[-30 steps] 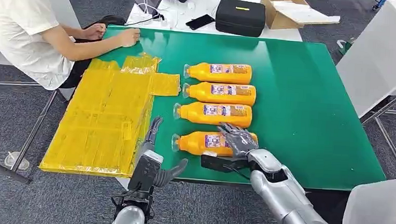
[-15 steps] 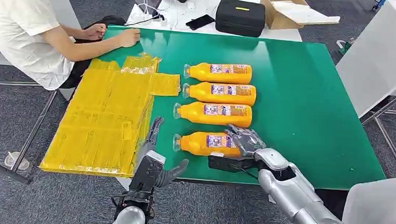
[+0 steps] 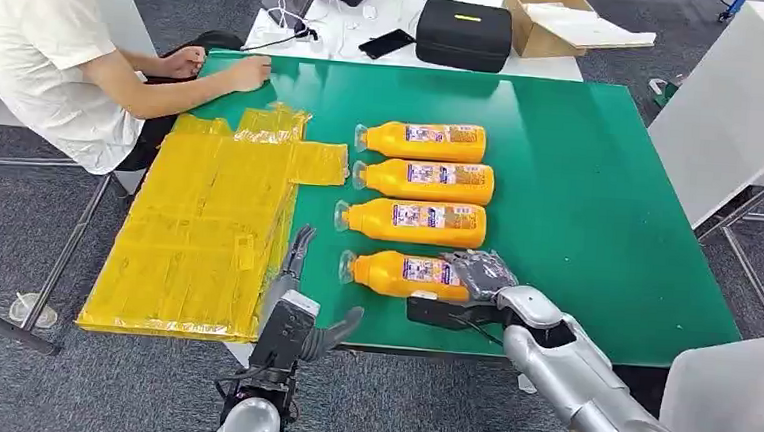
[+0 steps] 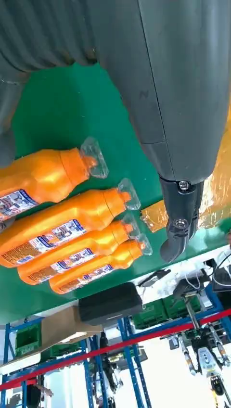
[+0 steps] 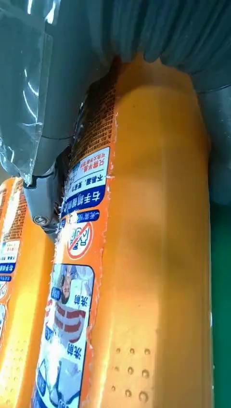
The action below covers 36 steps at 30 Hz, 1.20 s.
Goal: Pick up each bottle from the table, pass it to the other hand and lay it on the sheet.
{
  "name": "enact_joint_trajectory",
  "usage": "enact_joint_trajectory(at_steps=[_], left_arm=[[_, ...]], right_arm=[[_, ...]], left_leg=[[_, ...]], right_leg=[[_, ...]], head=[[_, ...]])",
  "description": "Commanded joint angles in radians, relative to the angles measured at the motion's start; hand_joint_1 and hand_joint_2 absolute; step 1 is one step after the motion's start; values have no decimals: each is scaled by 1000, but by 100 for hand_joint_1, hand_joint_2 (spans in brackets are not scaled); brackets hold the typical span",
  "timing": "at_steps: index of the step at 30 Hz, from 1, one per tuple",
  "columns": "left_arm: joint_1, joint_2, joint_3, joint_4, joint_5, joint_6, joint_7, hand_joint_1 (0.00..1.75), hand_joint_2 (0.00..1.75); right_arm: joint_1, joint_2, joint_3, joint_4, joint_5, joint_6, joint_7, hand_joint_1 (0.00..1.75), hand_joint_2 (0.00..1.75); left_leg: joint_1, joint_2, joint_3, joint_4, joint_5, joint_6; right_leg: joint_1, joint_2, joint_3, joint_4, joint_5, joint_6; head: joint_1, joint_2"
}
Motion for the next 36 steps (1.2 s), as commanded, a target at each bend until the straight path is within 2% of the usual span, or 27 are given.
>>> enact_joint_trajectory(at_steps=[1,3,6,10,12,14,17,25,27,31,32,36], left_arm=[[-31,19,-26,30,17,12,-16,0,175],[-32,20,-28,28,28,13,-23,0,175],[-17,24,-11,1,105,-28,-23,0,175],[16,36,14,-57,231,-88,-54,0,175],[24,43,10,-76,246,-93,-60,0,175],[39,56,-1,-110,286,-121,-58,0,175],[66,81,-14,-166,410,-228,-48,0,175],[93,104,15,-212,708,-486,44,0,175],[93,107,15,-206,719,-498,48,0,175],[76,99,13,-182,725,-503,50,0,175],[60,93,13,-165,733,-512,51,0,175],[50,88,15,-155,735,-514,52,0,175]], right_arm=[[106,26,-131,122,-131,-53,-88,175,175],[122,44,-171,120,-156,-82,-121,175,175],[175,93,-278,59,-289,-114,-255,175,175],[229,147,-361,-71,-377,-154,-311,175,175],[238,154,-372,-103,-384,-164,-314,175,175],[250,167,-392,-148,-401,-188,-326,175,175],[266,185,-434,-210,-470,-194,-376,175,175],[255,216,-427,-268,-546,-162,-452,175,175],[253,223,-415,-268,-545,-156,-459,175,175],[246,235,-369,-266,-558,-123,-467,175,175],[233,243,-342,-255,-574,-83,-474,175,175],[228,251,-327,-249,-577,-84,-474,175,175]], left_leg=[[0,-3,7,-2,-1,1],[0,-4,6,-2,-1,1],[0,-3,8,-3,-1,1],[0,-1,9,-3,-2,1],[0,4,8,-2,-3,0],[1,3,6,-1,-3,0],[0,4,5,-1,-3,0],[-1,4,2,-1,-3,0],[-1,5,6,-1,-5,1],[-1,4,2,-1,-3,0],[0,3,1,-1,-3,0],[0,3,0,-1,-2,0]], right_leg=[[0,-5,8,-2,-2,-2],[1,-6,9,-3,-2,-2],[0,-4,10,-3,-2,-2],[1,-3,11,-2,-3,-3],[1,2,8,-1,-2,-3],[1,2,6,0,-1,-2],[1,3,4,1,-1,-2],[0,3,2,1,-2,-2],[-1,3,5,2,-4,-3],[-1,3,2,1,-2,-2],[0,3,1,1,-2,-2],[0,3,0,1,-1,-2]], head=[[0,0],[0,0],[0,0],[0,0],[0,0],[0,0],[0,0],[0,0],[0,0],[0,0],[0,0],[0,0]])
